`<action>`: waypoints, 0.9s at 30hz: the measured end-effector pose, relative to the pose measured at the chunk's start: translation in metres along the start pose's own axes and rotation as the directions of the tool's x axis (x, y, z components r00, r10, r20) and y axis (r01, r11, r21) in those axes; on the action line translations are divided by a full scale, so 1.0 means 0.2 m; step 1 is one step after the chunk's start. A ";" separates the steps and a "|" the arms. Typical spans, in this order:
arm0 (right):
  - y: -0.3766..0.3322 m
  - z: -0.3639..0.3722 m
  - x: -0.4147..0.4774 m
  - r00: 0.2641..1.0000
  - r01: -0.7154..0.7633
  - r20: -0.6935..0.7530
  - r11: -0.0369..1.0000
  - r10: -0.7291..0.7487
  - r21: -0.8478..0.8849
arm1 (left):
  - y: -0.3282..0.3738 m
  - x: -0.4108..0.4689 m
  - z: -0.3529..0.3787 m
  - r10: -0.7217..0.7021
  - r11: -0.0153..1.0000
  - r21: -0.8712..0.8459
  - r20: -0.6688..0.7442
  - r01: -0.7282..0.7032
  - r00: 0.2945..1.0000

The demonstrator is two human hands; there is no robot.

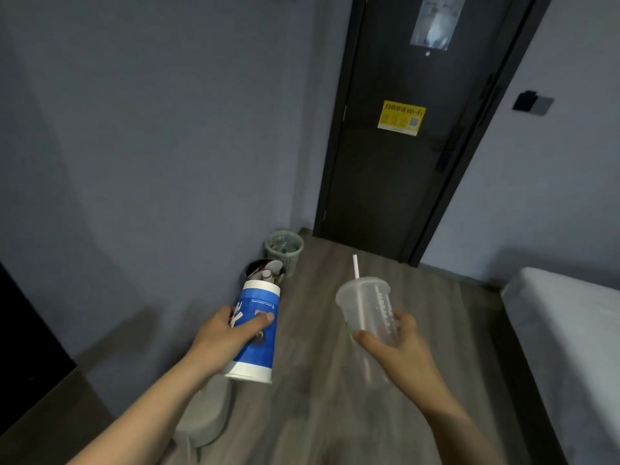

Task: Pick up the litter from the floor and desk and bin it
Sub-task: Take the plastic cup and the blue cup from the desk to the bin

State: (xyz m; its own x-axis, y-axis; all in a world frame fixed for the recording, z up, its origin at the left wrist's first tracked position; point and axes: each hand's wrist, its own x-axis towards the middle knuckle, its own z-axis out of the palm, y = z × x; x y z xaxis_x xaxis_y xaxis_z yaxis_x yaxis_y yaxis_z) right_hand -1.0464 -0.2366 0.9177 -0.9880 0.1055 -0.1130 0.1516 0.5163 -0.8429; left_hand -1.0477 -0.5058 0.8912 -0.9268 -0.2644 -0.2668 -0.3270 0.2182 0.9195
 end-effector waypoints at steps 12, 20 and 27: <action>-0.10 0.17 1.23 0.996 0.035 0.077 0.999 -0.032 -0.036 | 0.26 1.06 0.10 -0.039 0.990 0.130 -0.099 0.052 0.994; -0.22 0.23 2.05 0.985 0.052 0.165 0.996 -0.040 -0.072 | 0.47 1.68 0.23 -0.088 0.988 0.112 -0.143 0.105 0.986; -0.24 0.47 2.57 0.969 -0.006 0.245 0.990 0.040 -0.140 | 0.50 2.21 0.20 -0.150 0.980 0.112 -0.146 0.167 0.978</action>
State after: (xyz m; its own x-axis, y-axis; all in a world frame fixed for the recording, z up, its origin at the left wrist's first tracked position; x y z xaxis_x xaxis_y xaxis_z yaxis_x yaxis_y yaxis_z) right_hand -1.5650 -0.2866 0.8518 -0.9584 -0.0854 -0.2724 0.1600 0.6295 -0.7604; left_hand -1.4971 -0.5634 0.8532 -0.8301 -0.4287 -0.3566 -0.4959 0.2752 0.8236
